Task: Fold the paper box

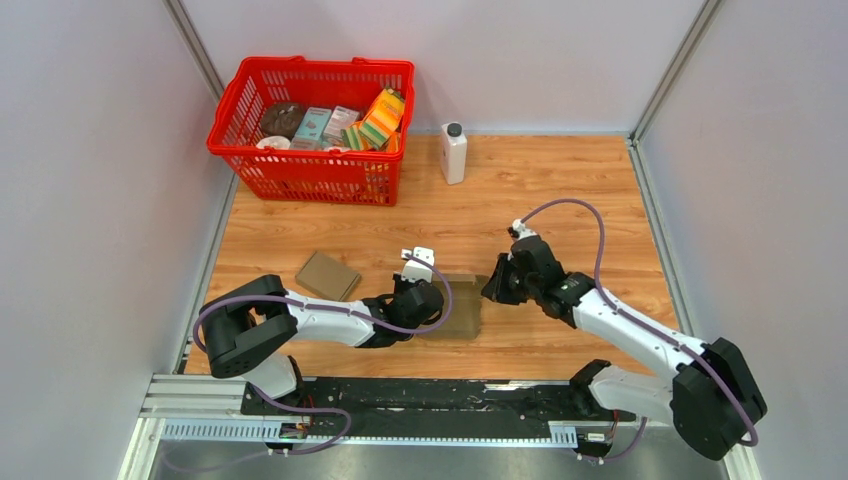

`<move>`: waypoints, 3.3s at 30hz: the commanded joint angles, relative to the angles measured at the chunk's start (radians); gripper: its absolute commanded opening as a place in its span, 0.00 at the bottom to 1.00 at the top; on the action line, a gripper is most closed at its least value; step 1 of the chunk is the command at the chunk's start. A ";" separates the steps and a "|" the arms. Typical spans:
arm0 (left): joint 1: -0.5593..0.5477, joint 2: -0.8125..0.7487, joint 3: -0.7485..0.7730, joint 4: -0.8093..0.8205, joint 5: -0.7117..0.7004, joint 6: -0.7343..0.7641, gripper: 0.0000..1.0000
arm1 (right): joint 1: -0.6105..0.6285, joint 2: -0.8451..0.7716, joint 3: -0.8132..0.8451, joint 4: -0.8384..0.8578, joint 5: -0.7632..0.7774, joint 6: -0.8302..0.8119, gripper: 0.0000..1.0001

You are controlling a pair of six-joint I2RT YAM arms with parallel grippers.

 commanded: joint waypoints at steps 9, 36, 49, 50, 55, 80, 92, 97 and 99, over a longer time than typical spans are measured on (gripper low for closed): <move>-0.001 0.006 0.012 -0.108 0.066 -0.024 0.00 | 0.042 0.204 0.035 0.043 0.222 -0.154 0.00; 0.000 -0.015 0.005 -0.113 0.087 -0.031 0.00 | 0.076 0.339 0.029 0.358 -0.017 -0.010 0.00; 0.000 -0.020 -0.011 -0.104 0.087 -0.024 0.00 | 0.055 0.025 0.082 -0.197 0.239 -0.206 0.39; -0.001 -0.020 -0.008 -0.102 0.085 -0.023 0.00 | 0.039 0.019 0.084 -0.213 0.239 -0.221 0.40; 0.000 -0.026 -0.008 -0.102 0.092 -0.018 0.00 | 0.024 0.032 0.084 -0.164 0.205 -0.289 0.46; -0.001 -0.031 0.021 -0.122 0.056 -0.011 0.00 | 0.061 0.118 0.185 -0.168 0.071 0.057 0.00; -0.004 -0.040 0.028 -0.134 0.053 -0.034 0.00 | 0.061 0.085 0.086 -0.066 0.083 0.349 0.00; -0.007 -0.040 0.028 -0.133 0.049 -0.038 0.00 | 0.073 0.023 0.020 -0.009 0.120 0.481 0.00; -0.009 -0.038 0.029 -0.128 0.047 -0.038 0.00 | 0.085 0.016 0.007 -0.009 0.150 0.516 0.00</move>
